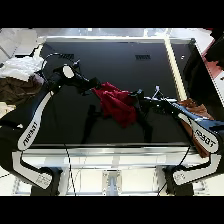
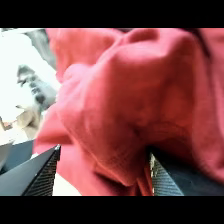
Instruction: Fold the shirts.
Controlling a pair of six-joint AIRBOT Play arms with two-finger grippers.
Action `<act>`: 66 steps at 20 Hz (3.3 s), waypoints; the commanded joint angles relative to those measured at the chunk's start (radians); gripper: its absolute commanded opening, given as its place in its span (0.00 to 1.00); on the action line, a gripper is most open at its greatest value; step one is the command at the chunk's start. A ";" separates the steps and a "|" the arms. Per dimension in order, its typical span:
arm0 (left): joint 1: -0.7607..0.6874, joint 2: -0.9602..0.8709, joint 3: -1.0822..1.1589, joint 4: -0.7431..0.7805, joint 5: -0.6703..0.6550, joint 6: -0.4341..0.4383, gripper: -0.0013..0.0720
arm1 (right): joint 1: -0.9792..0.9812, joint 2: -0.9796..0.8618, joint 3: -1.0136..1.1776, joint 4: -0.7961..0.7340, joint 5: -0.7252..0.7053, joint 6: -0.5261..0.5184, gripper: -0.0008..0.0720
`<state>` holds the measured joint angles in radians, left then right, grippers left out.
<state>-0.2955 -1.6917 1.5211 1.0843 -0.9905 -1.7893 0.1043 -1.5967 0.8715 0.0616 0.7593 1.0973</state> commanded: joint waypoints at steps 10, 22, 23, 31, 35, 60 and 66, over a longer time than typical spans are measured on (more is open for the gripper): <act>0.024 -0.056 0.000 -0.016 0.191 -0.100 0.98 | -0.024 0.026 -0.001 0.084 -0.077 -0.087 0.04; 0.172 -0.198 0.003 -0.150 0.223 0.056 0.81 | -0.079 0.078 0.100 0.009 -0.016 -0.089 0.04; 0.172 -0.209 0.004 -0.206 0.241 0.093 0.81 | -0.079 0.078 0.113 0.009 -0.015 -0.089 0.04; 0.171 -0.268 0.012 -0.406 0.276 0.212 0.61 | -0.079 0.078 0.145 -0.029 -0.014 -0.086 0.04; 0.159 -0.272 0.013 -0.454 0.274 0.293 0.30 | -0.079 0.078 0.145 -0.036 -0.016 -0.087 0.04; 0.393 0.941 0.010 0.296 0.019 0.183 0.02 | -0.521 0.885 0.530 -0.806 0.390 0.056 0.04; 0.331 0.645 -0.097 0.479 -0.213 0.102 0.02 | -0.367 0.486 0.507 -0.872 0.497 0.068 0.04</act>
<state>0.0711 -0.9279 1.4708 1.4540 -1.1202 -1.6356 -0.3458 -0.9413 1.3792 -0.7441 1.2175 1.1572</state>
